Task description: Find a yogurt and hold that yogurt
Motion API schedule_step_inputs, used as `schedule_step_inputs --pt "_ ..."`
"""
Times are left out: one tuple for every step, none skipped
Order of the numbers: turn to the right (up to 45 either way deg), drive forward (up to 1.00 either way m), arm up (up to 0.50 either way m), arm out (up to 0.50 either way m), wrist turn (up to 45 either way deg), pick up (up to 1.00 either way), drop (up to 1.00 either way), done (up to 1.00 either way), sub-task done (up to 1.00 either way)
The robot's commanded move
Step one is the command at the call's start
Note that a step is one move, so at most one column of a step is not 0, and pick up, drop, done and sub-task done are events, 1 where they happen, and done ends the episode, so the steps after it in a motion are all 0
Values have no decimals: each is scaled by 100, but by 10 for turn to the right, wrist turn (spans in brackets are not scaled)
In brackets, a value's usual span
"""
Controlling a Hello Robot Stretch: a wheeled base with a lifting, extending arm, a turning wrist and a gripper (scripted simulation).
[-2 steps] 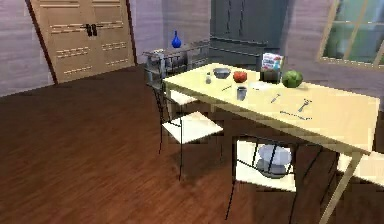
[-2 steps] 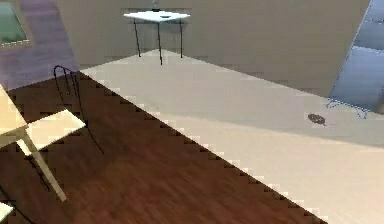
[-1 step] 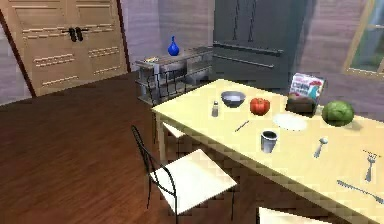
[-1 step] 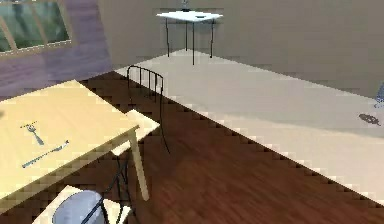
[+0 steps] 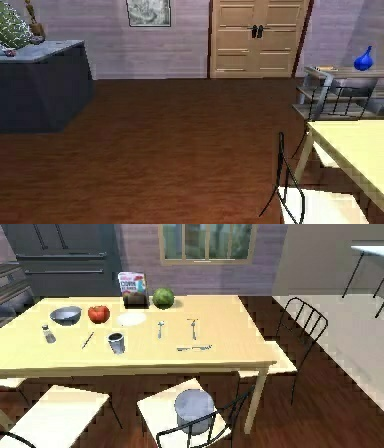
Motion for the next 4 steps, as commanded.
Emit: schedule_step_inputs --pt "-180 0 0 0 0 0 0 0 0" --pt "450 0 0 0 0 0 0 0 0" --pt "450 0 0 0 0 0 0 0 0" --pt "450 0 0 0 0 0 0 0 0"
